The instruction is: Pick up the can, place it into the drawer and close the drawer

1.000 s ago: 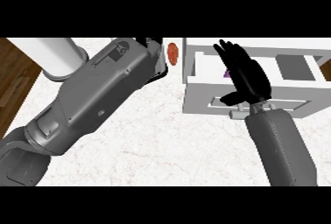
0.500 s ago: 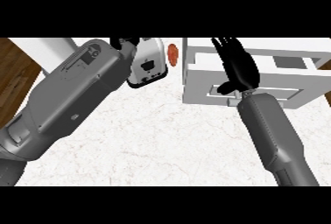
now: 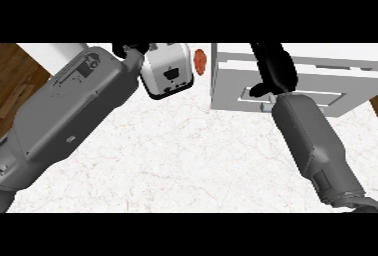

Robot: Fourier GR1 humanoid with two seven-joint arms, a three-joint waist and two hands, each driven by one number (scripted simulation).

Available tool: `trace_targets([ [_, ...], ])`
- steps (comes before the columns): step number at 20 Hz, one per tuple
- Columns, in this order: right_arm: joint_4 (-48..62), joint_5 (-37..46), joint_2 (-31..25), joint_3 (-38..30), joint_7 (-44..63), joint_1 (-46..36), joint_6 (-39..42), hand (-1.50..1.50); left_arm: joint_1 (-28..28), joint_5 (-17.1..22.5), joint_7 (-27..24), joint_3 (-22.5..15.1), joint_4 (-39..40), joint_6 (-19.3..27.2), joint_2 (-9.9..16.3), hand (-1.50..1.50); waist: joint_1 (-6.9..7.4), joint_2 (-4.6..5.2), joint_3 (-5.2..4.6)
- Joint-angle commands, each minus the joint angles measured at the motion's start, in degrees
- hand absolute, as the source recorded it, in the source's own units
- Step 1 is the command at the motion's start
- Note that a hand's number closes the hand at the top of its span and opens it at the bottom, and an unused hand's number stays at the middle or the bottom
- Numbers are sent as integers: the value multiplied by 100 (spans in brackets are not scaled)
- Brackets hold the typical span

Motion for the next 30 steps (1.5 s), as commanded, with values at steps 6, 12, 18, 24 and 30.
trace_targets([
  [6,1283,15,-254,-382,-63,-808,-745,-150,177,-150,175,157,-460,-143,420,-150,91,159,92],
  [12,1638,-36,-432,-571,156,-1455,-638,-150,147,-218,470,97,-770,-138,593,-150,238,180,96],
  [18,1910,113,-609,-552,398,-1819,-529,-150,293,-341,591,-104,-1210,132,456,-150,372,186,96],
  [24,1968,-748,-329,-1209,-715,-1906,-47,-150,398,-310,696,7,-1263,32,595,-150,320,228,113],
  [30,1940,-2046,-125,-2417,-1256,-2073,705,-150,553,-356,648,-6,-1355,102,557,-150,237,185,121],
])
